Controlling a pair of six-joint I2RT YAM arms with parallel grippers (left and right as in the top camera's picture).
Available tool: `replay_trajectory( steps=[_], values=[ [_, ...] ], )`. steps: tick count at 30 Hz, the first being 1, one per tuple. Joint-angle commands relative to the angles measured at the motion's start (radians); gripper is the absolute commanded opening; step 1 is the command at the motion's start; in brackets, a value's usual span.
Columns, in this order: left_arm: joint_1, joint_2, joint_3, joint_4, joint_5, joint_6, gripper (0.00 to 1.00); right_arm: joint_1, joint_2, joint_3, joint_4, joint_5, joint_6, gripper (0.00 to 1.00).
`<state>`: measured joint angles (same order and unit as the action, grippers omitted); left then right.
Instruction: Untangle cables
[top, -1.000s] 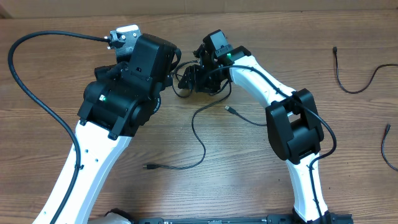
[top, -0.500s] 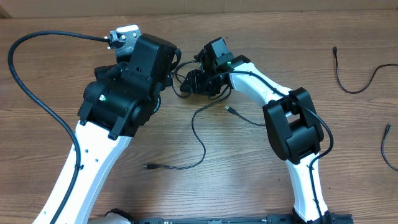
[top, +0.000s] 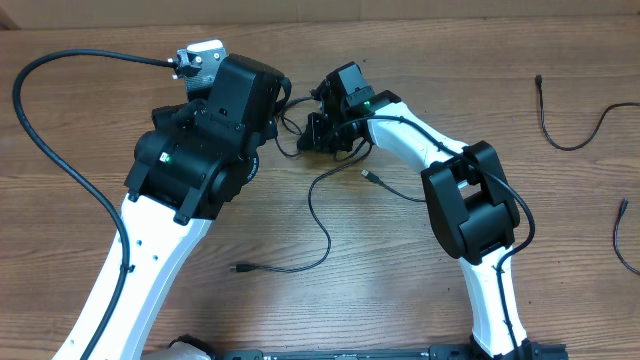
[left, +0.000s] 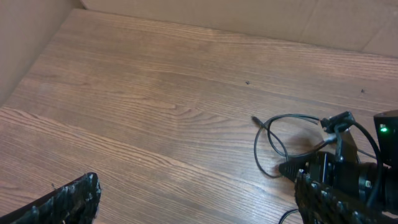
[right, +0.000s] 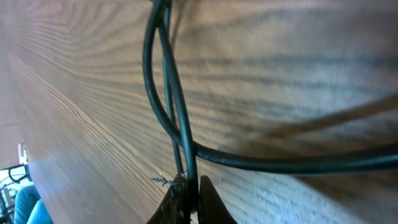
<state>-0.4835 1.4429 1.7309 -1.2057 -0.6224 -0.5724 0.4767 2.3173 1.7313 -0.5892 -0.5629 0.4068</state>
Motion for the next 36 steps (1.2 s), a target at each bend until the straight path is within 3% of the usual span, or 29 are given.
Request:
replay_trajectory(
  steps=[1,11,26,36],
  values=[
    [0.005,0.008,0.019,0.0,-0.013,0.012,1.0,0.001,0.004,0.016,-0.051,0.017,-0.005,0.04],
    [0.005,0.008,0.019,0.0,-0.013,0.012,1.0,-0.012,-0.111,0.11,-0.309,0.261,0.009,0.04],
    [0.005,0.008,0.019,0.0,-0.013,0.012,0.99,-0.011,-0.267,0.11,-0.468,0.601,0.097,0.04],
    [0.005,0.008,0.019,0.0,-0.013,0.012,1.0,-0.012,-0.299,0.109,-0.581,0.821,0.282,0.04]
  ],
)
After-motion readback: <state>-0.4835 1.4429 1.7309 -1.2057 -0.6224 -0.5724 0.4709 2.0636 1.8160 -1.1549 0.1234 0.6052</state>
